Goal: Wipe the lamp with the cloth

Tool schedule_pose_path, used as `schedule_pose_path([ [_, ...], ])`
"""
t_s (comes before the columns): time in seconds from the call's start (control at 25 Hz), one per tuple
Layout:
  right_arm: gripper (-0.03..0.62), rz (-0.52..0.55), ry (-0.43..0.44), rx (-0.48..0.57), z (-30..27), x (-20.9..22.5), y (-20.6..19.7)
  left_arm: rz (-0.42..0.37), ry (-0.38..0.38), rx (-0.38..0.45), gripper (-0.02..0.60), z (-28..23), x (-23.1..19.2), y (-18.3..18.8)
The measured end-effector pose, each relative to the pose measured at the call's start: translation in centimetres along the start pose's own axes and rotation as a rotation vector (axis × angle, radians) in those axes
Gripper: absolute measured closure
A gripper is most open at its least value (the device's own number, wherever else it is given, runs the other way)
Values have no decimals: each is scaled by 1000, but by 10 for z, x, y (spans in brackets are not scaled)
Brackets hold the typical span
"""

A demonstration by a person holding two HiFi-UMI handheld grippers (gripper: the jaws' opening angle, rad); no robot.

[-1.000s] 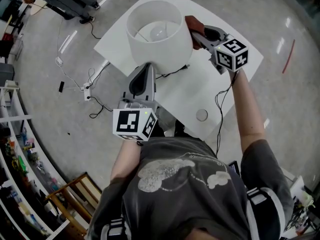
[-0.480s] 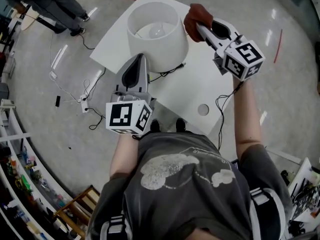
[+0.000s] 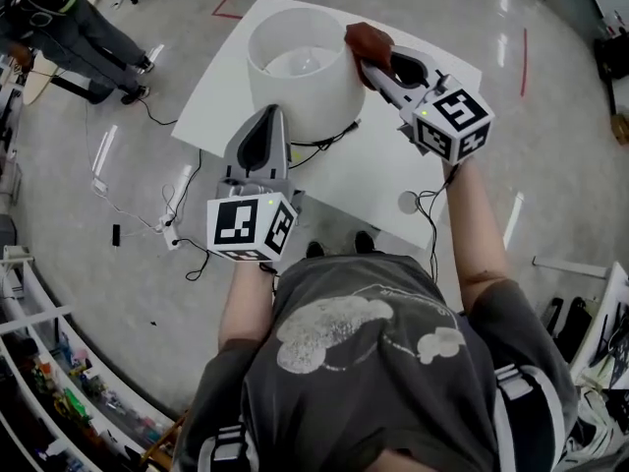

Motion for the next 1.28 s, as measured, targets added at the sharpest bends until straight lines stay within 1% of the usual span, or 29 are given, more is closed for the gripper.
schedule_pose_path([
  [0.16,502,-69,-43,-41,-8,-11,-34,16,-14,-25,574,5,-18,-11],
  [0.4,502,-178,-117,-111,6,-25,-85,11,-59,-60,574,8,-23,-22],
  [0.52,502,-205,-145,-150,10,-26,-99,27,-94,-77,574,6,-23,-29],
  [0.64,502,-204,-177,-175,13,-28,-103,37,-132,-90,574,4,-24,-33],
  [0.72,502,-195,-199,-177,19,-30,-97,35,-160,-84,574,4,-24,-30],
  [0.8,502,-187,-221,-159,26,-32,-82,31,-185,-72,574,5,-23,-24],
  [0.88,502,-170,-244,-120,33,-36,-59,31,-211,-57,574,5,-24,-17],
  [1.0,502,-110,-270,-62,38,-45,-19,28,-255,-34,574,3,-23,-8],
  [1.16,502,-38,-264,11,34,-58,26,26,-294,-24,574,-1,-23,-4],
  [1.28,502,-18,-240,33,30,-64,35,23,-295,-29,574,-1,-15,-6],
])
Point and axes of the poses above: the fingertips, and each gripper's own axes: z backward along the fingers, x to its right, y out of its top, the point moved 5 cm from there along z, backward along the fingers
